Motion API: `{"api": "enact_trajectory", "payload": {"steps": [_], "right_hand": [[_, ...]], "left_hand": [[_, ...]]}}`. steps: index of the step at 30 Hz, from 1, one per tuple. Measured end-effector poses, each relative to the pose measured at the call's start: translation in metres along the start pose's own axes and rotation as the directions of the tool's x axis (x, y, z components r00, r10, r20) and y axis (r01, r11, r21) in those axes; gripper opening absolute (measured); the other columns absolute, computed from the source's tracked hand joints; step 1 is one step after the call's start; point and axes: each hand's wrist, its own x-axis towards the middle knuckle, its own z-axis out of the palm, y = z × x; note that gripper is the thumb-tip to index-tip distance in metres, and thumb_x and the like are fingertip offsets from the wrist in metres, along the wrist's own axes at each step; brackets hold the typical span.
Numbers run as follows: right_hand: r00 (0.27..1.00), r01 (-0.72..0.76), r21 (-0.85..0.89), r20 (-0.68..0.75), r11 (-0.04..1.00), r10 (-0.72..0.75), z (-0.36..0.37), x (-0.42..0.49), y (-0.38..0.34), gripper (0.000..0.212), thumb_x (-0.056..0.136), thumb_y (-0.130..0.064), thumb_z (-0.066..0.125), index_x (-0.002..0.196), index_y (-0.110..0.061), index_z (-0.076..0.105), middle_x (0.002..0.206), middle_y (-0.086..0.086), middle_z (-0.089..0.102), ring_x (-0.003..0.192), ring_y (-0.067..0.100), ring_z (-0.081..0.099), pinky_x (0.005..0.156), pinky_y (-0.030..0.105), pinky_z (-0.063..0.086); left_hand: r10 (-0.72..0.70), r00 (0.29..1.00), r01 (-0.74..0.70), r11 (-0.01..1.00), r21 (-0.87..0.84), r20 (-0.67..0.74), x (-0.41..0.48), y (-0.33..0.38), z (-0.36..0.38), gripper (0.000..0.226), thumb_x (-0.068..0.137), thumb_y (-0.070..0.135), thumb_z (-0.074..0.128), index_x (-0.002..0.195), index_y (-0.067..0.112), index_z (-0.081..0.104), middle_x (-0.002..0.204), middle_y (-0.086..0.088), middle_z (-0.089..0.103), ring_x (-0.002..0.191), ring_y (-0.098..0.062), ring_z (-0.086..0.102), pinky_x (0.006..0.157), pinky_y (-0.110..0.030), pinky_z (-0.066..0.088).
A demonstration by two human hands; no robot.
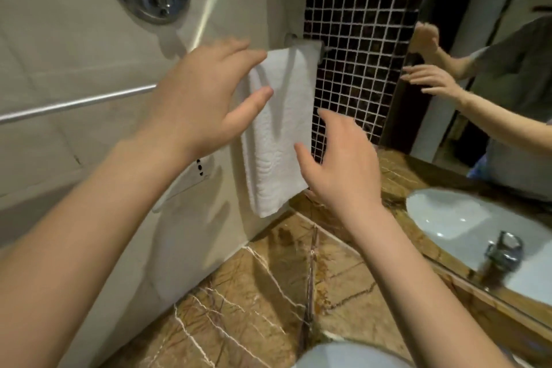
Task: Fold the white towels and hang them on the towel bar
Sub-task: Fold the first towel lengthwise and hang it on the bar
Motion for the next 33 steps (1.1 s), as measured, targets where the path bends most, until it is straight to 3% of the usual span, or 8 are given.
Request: {"api": "enact_trajectory", "payload": {"steps": [4, 11, 19, 26, 33], "right_hand": [[0.999, 0.028, -0.191, -0.033, 0.981, -0.035, -0.036, -0.003, -0.028, 0.065, 0.087, -0.052, 0.043, 0.142, -0.016, 0.038, 0.134, 0.002, 0.050, 0.123, 0.019, 0.045, 0.102, 0.038, 0.037], [0.978, -0.119, -0.365, 0.118, 0.923, 0.173, -0.065, -0.060, -0.045, 0.069, 0.090, -0.057, 0.037, 0.150, -0.026, 0.019, 0.152, 0.003, 0.033, 0.142, 0.021, 0.025, 0.114, 0.051, 0.025], [0.956, -0.276, -0.485, -0.052, 0.830, 0.288, -0.148, -0.099, -0.045, 0.067, 0.089, -0.055, 0.038, 0.148, -0.025, 0.026, 0.147, 0.005, 0.040, 0.139, 0.023, 0.031, 0.111, 0.050, 0.029], [0.920, -0.387, -0.534, -0.169, 0.752, 0.353, -0.237, -0.130, -0.013, 0.066, 0.090, -0.056, 0.040, 0.147, -0.025, 0.027, 0.147, 0.003, 0.040, 0.139, 0.021, 0.031, 0.109, 0.049, 0.031], [0.840, -0.539, -0.580, -0.319, 0.611, 0.438, -0.312, -0.184, 0.014, 0.067, 0.088, -0.056, 0.040, 0.146, -0.025, 0.029, 0.145, 0.003, 0.042, 0.138, 0.021, 0.032, 0.108, 0.050, 0.031]], "left_hand": [[0.008, 1.000, -0.006, 0.996, -0.085, 0.027, -0.021, 0.003, -0.012, 0.061, 0.089, 0.050, 0.037, 0.129, 0.008, 0.055, 0.132, -0.016, 0.055, 0.122, -0.033, 0.051, 0.098, -0.048, 0.043], [0.018, 0.985, 0.023, 0.971, -0.238, 0.171, -0.065, 0.019, -0.009, 0.067, 0.088, 0.054, 0.031, 0.135, 0.012, 0.052, 0.140, -0.015, 0.050, 0.130, -0.031, 0.045, 0.104, -0.048, 0.041], [0.149, 0.986, -0.106, 0.902, -0.418, 0.071, -0.048, 0.088, -0.032, 0.063, 0.089, 0.053, 0.033, 0.136, 0.016, 0.051, 0.141, -0.012, 0.049, 0.132, -0.029, 0.044, 0.106, -0.047, 0.038], [0.235, 0.972, -0.205, 0.869, -0.450, 0.012, -0.025, 0.177, -0.052, 0.064, 0.090, 0.054, 0.030, 0.137, 0.016, 0.049, 0.142, -0.010, 0.049, 0.134, -0.027, 0.041, 0.108, -0.041, 0.034], [0.382, 0.923, -0.344, 0.765, -0.545, -0.047, -0.020, 0.274, -0.067, 0.060, 0.091, 0.050, 0.035, 0.135, 0.014, 0.051, 0.139, -0.011, 0.051, 0.132, -0.027, 0.043, 0.108, -0.039, 0.034]]}}
